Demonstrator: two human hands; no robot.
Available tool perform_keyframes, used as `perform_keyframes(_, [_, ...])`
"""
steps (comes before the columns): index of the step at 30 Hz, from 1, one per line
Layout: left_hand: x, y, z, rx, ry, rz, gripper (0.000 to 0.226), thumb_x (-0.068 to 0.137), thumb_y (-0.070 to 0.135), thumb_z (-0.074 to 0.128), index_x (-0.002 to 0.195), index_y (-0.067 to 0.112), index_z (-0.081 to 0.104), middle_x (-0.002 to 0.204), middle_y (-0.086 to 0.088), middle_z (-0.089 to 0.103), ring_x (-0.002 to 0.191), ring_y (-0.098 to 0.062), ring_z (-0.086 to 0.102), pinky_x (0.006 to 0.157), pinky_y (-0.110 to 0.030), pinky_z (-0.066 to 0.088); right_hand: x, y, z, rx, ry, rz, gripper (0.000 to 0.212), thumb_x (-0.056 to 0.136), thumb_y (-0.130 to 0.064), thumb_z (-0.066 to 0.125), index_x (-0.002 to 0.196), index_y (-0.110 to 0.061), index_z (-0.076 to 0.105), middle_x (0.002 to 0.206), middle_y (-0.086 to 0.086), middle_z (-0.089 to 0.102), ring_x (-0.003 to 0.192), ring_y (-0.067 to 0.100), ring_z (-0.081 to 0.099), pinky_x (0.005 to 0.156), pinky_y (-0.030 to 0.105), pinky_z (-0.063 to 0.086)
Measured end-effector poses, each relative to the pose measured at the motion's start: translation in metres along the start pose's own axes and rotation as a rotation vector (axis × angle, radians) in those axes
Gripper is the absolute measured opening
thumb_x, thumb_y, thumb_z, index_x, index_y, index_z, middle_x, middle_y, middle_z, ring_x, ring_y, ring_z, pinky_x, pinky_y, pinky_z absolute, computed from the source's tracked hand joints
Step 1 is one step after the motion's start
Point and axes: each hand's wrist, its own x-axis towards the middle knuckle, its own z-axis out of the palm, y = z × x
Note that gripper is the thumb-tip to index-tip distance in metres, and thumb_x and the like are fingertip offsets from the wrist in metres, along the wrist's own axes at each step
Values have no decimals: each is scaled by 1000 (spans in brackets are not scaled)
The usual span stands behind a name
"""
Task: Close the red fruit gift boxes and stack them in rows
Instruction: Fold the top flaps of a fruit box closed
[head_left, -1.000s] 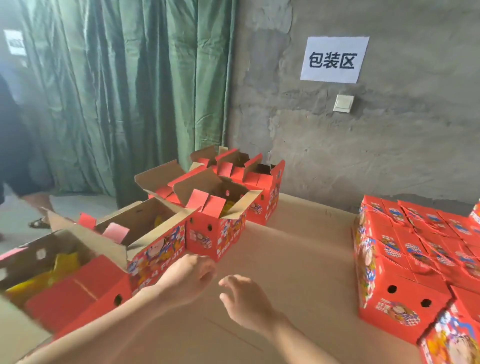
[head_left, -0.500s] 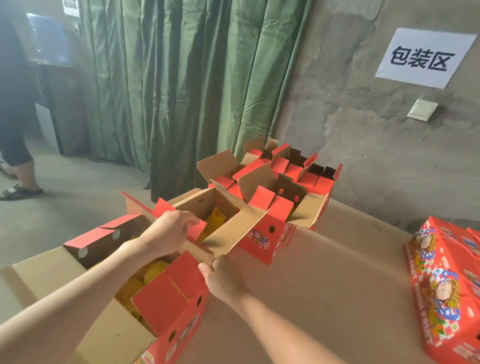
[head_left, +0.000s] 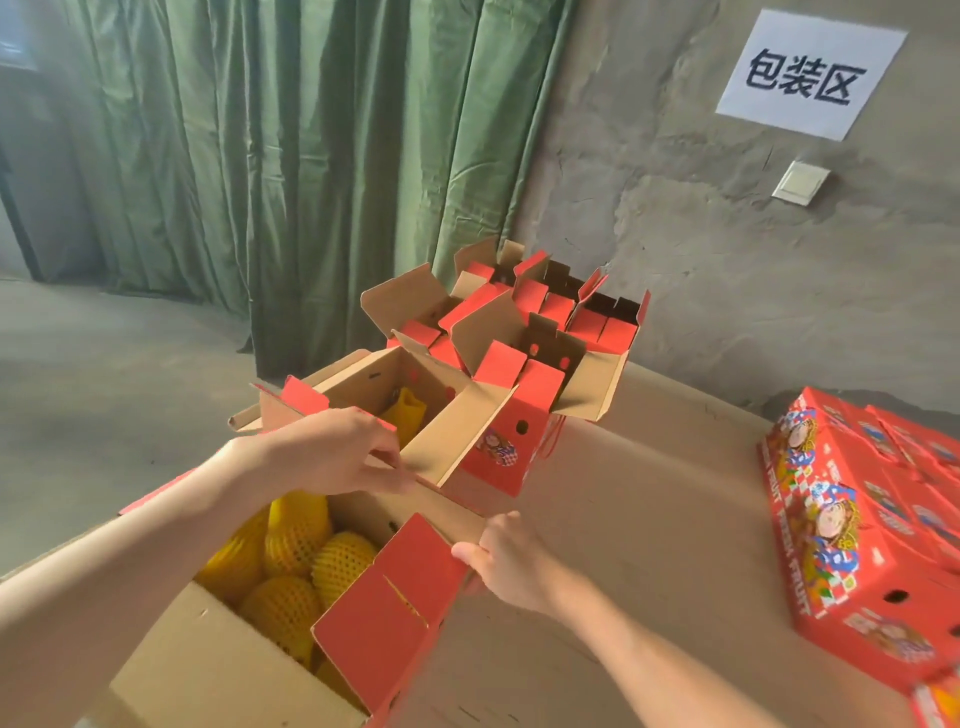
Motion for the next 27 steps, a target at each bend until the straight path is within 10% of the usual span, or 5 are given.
perform_keyframes(8, [9, 38, 19, 218, 40, 110, 30, 95, 38, 50, 121, 28, 58, 110, 10, 63, 99, -7, 61, 86, -16, 50, -50, 70, -23, 91, -33, 301, 43, 97, -32, 49, 77, -1, 72, 81, 16, 70, 66, 11, 57, 73, 19, 42])
perform_keyframes(18, [46, 141, 54, 82, 51, 296, 33, 99, 35, 43, 129, 22, 48, 120, 2, 60, 110, -17, 59, 95, -32, 49, -157, 174, -44, 113, 150, 491, 44, 91, -26, 62, 48, -13, 63, 44, -27, 56, 56, -14, 55, 61, 6, 35])
perform_keyframes(27, [112, 213, 98, -103, 65, 347, 33, 101, 25, 35, 129, 15, 50, 125, -9, 56, 112, -29, 55, 92, -41, 46, -274, 238, -71, 158, 291, 800, 30, 91, -20, 62, 61, -18, 68, 64, -7, 64, 60, 4, 63, 56, 10, 41])
